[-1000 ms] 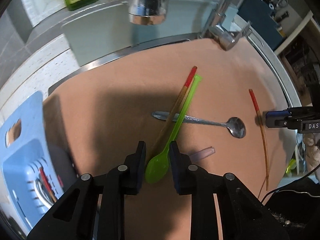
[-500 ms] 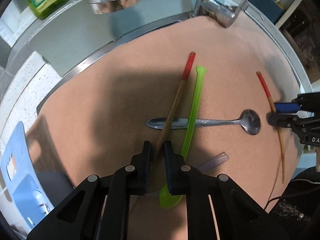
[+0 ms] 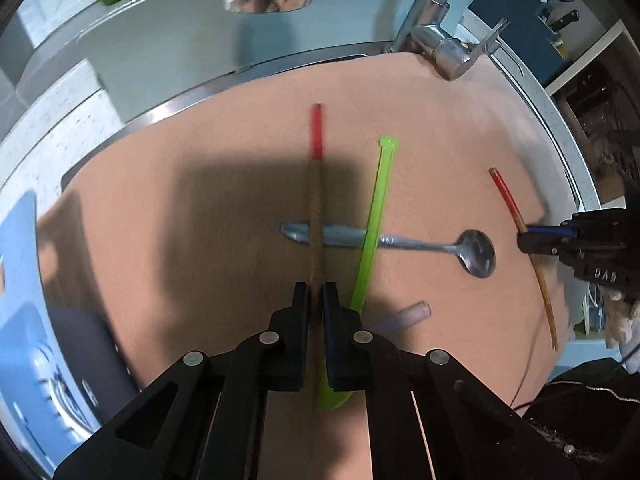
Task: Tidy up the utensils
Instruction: 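Close the right tool on the red-tipped chopstick and lift it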
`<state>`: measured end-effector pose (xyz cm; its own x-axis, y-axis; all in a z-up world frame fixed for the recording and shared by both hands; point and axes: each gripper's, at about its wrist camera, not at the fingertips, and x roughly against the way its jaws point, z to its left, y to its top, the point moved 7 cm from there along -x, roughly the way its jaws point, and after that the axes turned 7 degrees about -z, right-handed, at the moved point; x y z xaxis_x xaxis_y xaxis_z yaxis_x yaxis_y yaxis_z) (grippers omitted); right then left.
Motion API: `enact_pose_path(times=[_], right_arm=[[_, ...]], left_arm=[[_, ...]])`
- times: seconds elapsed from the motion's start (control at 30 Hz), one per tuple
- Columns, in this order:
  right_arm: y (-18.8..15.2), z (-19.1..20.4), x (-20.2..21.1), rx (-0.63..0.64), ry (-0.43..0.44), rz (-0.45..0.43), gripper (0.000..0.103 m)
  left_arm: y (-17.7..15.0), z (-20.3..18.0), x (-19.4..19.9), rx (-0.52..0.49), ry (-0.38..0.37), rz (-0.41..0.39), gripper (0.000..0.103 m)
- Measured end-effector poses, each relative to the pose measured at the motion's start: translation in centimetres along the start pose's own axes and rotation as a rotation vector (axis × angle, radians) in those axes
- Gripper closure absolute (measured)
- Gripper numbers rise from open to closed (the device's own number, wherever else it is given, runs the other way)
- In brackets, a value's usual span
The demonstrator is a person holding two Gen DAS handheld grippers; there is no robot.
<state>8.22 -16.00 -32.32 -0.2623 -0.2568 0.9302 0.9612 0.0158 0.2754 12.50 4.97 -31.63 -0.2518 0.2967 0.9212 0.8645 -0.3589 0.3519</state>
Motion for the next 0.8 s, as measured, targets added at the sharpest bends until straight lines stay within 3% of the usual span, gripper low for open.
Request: enact_pose_path(times=[0.13,0.27,0.4,0.63,0.8], right_arm=[[0.0,-0.3,-0.1,-0.042,0.023,0.007,0.097],[0.1,0.4,-0.1,-0.005,-0.002,0.008,0.097],[0.0,0.3,0.0,-0.010,0.010,-0.005,0.097],[-0.4,-1.1,0.3,-0.161,0.121,-0.015,0.097],[-0.4,-1.3,0.1,-0.176,0.130,-0.022,0.097]], left_arm=[[-0.1,0.0,-0.6,0.032,0.032,-0.001,0.097],[1.1,-0.4,-1.1,0.018,0.050,-0.022,0.097],[1.6,-0.1,-1.0,0.048,0.034,-0.042,0.097],[-0.1,-0.3,0.9,0.129,-0.037,-0.087,0.097],[-1.0,-1.6,0.4,0.146,-0.030,-0.086,0.097]])
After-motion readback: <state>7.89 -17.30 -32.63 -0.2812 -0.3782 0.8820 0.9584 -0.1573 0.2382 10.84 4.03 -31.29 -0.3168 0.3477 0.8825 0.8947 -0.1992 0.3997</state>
